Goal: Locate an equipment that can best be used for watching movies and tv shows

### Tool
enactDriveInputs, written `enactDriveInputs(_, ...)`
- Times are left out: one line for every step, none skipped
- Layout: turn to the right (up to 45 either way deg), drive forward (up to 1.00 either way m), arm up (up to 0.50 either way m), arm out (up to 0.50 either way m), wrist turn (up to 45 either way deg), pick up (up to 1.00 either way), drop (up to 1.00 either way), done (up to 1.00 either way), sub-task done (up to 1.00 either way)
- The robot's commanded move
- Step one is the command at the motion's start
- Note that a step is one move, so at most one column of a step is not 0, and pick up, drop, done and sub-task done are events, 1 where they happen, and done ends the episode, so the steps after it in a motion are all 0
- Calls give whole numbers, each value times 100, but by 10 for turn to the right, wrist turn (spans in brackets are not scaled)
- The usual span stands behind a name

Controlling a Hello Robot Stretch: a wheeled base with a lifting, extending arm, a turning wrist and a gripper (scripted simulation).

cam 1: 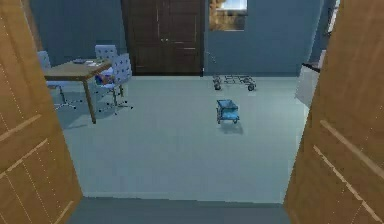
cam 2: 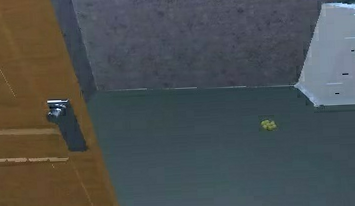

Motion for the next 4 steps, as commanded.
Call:
enactDriveInputs(0,100,0,0,0,0,0,0,0)
enactDriveInputs(30,0,0,0,0,0,0,0,0)
enactDriveInputs(0,50,0,0,0,0,0,0,0)
enactDriveInputs(450,0,0,0,0,0,0,0,0)
